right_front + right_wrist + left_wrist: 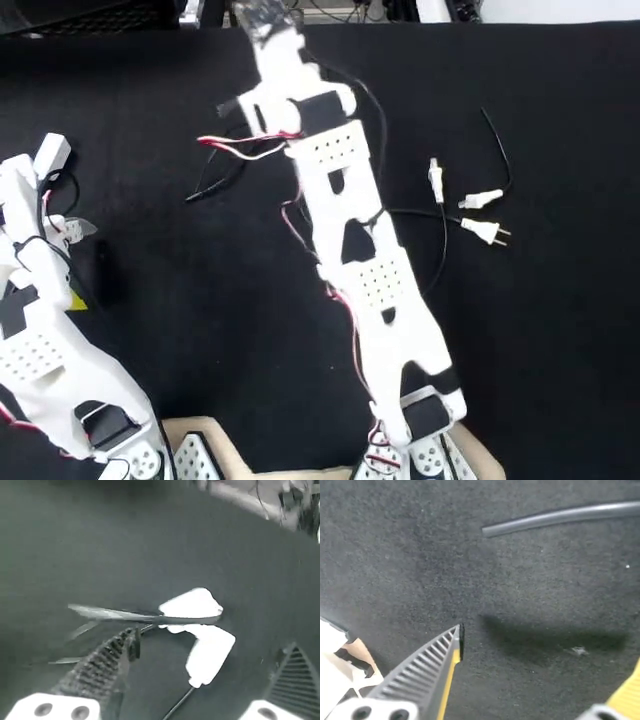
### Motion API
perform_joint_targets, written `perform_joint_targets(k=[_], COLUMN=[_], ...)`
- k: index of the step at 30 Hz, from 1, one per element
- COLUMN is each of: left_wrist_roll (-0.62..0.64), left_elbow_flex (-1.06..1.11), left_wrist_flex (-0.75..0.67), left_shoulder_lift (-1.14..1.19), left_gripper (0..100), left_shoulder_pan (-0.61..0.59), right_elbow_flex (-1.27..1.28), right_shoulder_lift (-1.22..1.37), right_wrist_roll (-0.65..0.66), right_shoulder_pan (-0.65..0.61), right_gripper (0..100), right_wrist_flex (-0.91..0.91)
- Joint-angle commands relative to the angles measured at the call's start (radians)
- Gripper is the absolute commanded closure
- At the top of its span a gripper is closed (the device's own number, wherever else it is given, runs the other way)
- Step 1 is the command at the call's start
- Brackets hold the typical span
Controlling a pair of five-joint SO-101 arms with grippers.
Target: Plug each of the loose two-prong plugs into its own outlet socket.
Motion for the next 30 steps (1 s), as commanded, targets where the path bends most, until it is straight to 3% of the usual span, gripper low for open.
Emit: perform_joint_targets(k=[1,4,13,19,26,30], left_wrist_roll=[-0.005,-0.005,-0.018,-0.377,-0.698,-0.962], left_elbow_flex=[-0.002,-0.002,-0.064,-0.297,-0.604,-0.704], left_wrist_flex=[-0.009,-0.009,0.000,0.141,0.141,0.089], left_shoulder_lift=[-0.011,-0.012,-0.020,-0.020,-0.014,0.011], left_gripper=[50,50,50,50,50,50], left_shoulder_pan=[0.013,0.012,-0.018,-0.114,-0.239,-0.269], right_elbow_flex=[-0.053,-0.047,0.239,0.576,0.874,1.053], right_shoulder_lift=[-0.226,-0.326,-0.437,-0.601,-0.713,-0.697], right_wrist_roll=[0.005,0.003,0.002,-0.006,0.003,0.003], right_shoulder_pan=[-0.041,-0.038,0.166,0.249,0.249,0.250], right_gripper=[58.8,58.8,58.8,58.8,58.8,58.8], right_wrist_flex=[0.147,0.255,0.259,0.256,0.250,0.199])
